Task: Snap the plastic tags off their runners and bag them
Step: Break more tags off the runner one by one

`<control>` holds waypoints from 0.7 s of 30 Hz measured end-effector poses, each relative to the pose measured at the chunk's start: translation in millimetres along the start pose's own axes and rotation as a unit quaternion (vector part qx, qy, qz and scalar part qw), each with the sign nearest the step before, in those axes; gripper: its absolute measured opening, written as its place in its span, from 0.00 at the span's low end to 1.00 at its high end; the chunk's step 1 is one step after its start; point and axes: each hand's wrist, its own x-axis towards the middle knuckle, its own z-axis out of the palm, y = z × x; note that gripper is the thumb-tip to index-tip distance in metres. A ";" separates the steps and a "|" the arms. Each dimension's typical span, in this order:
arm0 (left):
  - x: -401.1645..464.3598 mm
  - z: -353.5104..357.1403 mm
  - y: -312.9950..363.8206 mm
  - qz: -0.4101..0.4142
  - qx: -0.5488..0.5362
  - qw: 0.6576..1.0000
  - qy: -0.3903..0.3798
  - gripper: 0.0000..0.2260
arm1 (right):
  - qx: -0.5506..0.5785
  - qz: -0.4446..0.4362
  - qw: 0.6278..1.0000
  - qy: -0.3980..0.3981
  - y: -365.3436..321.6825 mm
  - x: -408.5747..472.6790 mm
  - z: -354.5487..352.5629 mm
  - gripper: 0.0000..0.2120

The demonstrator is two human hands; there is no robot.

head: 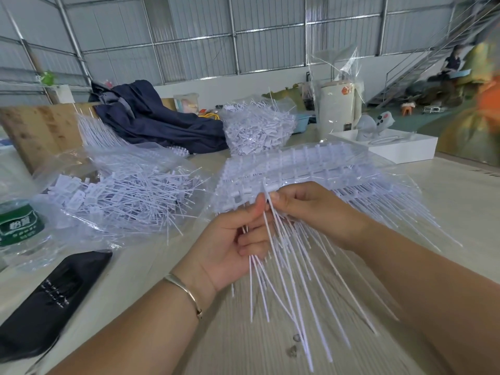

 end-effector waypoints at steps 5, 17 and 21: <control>0.8 -4.8 4.0 0.026 0.020 0.996 0.089 0.05 | -0.126 -0.030 0.987 0.091 0.4 0.0 1.4 0.30; 3.0 -15.0 9.8 0.060 0.052 0.969 0.233 0.12 | -0.231 -0.012 0.951 0.204 7.4 0.3 -16.2 0.22; 3.7 -19.2 8.4 0.041 0.108 0.952 0.284 0.21 | -0.209 -0.016 0.960 0.186 8.7 -0.1 -13.9 0.21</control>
